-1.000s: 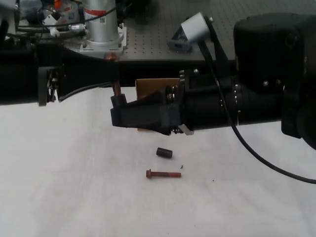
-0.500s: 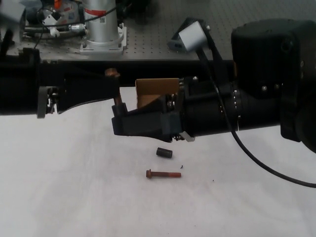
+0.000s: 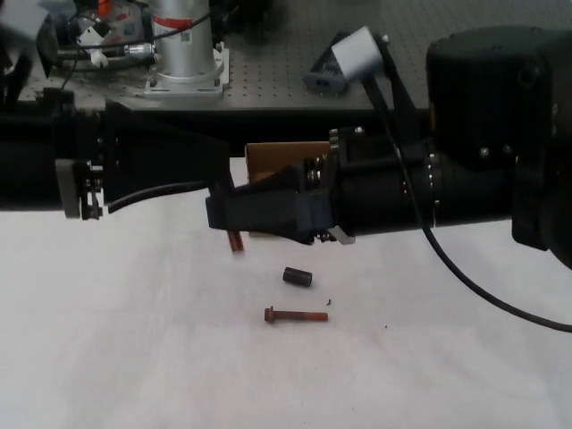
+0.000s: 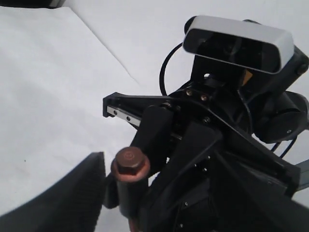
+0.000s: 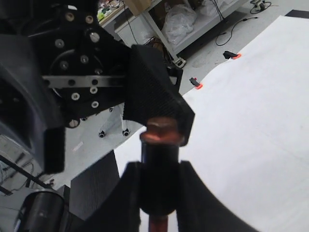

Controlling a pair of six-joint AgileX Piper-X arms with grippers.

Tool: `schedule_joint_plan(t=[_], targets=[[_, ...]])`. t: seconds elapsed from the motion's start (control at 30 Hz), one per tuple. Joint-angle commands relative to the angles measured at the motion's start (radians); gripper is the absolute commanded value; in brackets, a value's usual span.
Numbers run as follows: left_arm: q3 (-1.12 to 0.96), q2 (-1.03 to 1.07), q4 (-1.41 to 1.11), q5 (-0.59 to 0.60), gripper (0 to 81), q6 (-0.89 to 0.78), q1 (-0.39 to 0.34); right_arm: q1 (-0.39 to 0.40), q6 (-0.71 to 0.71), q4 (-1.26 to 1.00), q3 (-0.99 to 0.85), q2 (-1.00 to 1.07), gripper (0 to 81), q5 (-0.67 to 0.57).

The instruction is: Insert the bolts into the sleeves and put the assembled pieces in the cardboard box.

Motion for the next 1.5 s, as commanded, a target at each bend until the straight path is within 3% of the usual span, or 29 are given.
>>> schedule_joint_plan(t=[0.0, 0.33, 0.5, 0.7, 0.87, 1.03, 1.2, 1.47], targets=[[-0.005, -0.007, -0.021, 0.003, 45.4, -0.009, -0.005, -0.006, -0.007, -0.023, -0.014, -0.011, 2.8, -0.004], [-0.005, -0.015, -0.017, -0.13, 45.4, 0.03, 0.014, -0.012, -0.007, -0.019, -0.014, -0.011, 2.8, 0.0], [-0.005, -0.064, 0.04, -0.13, 44.6, 0.034, 0.094, -0.067, -0.007, 0.03, -0.014, -0.006, 2.8, 0.061], [-0.005, -0.184, 0.21, -0.184, 39.8, 0.162, 0.222, -0.177, -0.007, 0.065, -0.095, 0.086, 2.8, 0.07], [-0.005, -0.3, 0.355, -0.275, 39.8, 0.259, 0.309, -0.258, -0.007, 0.109, -0.268, 0.261, 2.8, 0.07], [-0.005, -0.39, 0.437, -0.289, 39.8, 0.314, 0.362, -0.301, -0.007, 0.18, -0.501, 0.49, 2.8, 0.07], [-0.005, -0.449, 0.496, -0.342, 39.8, 0.314, 0.371, -0.314, -0.007, 0.314, -0.792, 0.727, 2.8, 0.077], [-0.005, -0.498, 0.657, -0.375, 39.8, 0.314, 0.371, -0.317, -0.005, 0.546, -1.119, 1.0, 2.8, 0.252]])
